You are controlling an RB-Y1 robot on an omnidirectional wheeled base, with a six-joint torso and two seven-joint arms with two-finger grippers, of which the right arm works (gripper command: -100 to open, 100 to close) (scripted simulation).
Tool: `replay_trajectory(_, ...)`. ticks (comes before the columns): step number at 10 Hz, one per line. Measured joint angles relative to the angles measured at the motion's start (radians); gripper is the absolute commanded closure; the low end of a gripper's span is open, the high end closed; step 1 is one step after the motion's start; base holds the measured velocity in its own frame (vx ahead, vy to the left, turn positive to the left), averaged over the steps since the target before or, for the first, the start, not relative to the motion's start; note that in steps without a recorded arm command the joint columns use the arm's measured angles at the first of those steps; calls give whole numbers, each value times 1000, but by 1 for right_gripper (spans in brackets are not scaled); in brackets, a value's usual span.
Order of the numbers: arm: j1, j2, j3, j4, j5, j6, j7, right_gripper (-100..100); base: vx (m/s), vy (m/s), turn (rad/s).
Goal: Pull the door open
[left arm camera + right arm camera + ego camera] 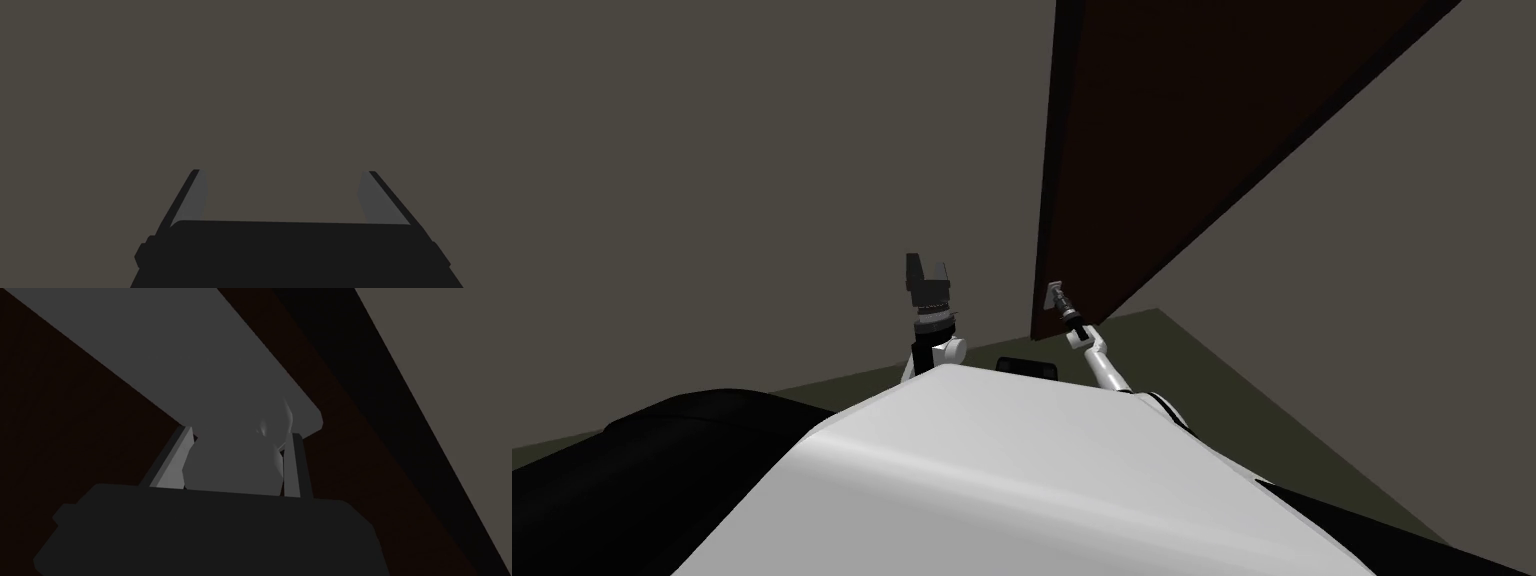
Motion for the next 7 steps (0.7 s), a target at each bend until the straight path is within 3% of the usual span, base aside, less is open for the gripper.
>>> replay_trajectory(3,1,-3,-2,6,-50,3,-77,100,-67,-35,111)
replay_trajectory(7,2,-24,-1,13,-124,3,-180,100,-54,-25,106)
